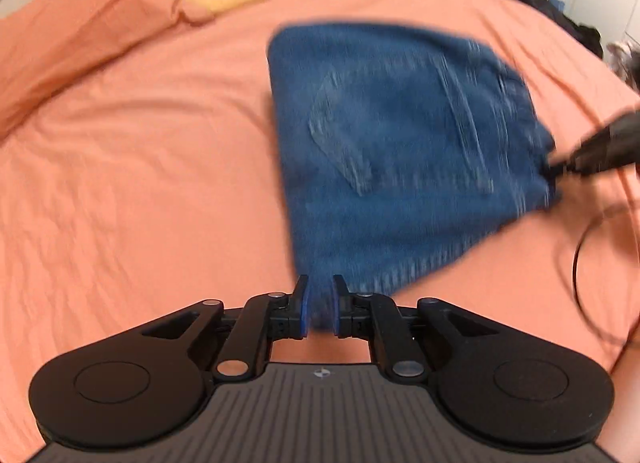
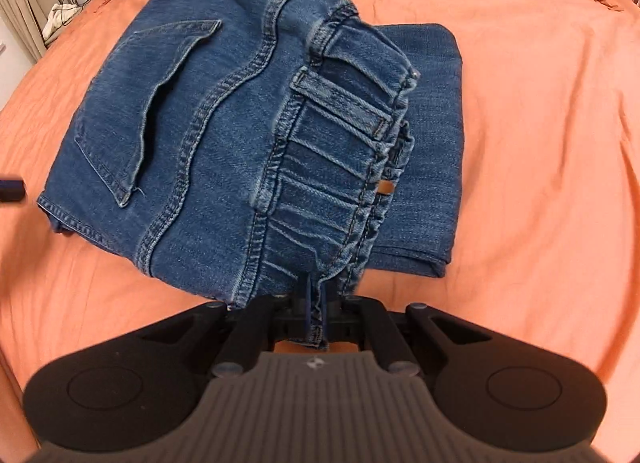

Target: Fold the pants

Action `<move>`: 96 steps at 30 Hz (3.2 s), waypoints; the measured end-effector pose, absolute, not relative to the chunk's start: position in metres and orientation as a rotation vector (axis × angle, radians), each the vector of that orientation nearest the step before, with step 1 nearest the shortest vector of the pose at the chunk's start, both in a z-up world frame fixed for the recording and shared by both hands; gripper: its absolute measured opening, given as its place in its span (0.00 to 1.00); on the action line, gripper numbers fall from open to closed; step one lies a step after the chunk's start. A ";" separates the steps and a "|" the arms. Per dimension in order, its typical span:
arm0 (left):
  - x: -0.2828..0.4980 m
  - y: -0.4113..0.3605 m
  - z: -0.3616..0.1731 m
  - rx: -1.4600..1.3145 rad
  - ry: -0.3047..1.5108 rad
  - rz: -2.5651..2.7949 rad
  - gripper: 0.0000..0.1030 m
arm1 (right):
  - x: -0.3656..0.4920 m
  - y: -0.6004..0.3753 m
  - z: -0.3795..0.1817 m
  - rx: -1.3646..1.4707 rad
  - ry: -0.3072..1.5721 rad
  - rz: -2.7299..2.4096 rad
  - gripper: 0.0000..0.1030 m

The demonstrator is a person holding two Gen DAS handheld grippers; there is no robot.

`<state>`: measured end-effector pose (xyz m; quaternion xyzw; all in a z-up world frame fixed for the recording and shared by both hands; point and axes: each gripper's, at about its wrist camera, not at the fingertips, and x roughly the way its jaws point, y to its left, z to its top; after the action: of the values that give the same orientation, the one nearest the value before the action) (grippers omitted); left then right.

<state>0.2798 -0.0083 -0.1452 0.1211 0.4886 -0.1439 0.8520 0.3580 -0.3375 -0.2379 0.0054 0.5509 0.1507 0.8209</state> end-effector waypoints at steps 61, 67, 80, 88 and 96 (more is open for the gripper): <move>0.390 -0.007 -0.139 0.072 0.906 -0.248 0.17 | 0.459 -0.425 -0.185 0.312 1.077 0.132 0.10; 0.425 -0.020 -0.142 0.063 0.899 -0.277 0.17 | 0.472 -0.432 -0.214 0.291 1.130 0.102 0.22; 0.482 -0.053 -0.176 0.167 0.942 -0.291 0.17 | 0.503 -0.373 -0.173 0.031 0.965 0.182 0.17; 0.486 -0.043 -0.227 0.246 1.040 -0.242 0.10 | 0.523 -0.386 -0.231 0.140 1.034 0.117 0.10; 0.450 -0.036 -0.181 0.255 0.975 -0.199 0.11 | 0.486 -0.375 -0.190 0.080 0.960 0.116 0.20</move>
<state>0.4501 -0.0358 -0.1815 0.1222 0.4664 -0.0951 0.8709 0.4861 -0.3751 -0.1901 0.0386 0.4615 0.0560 0.8845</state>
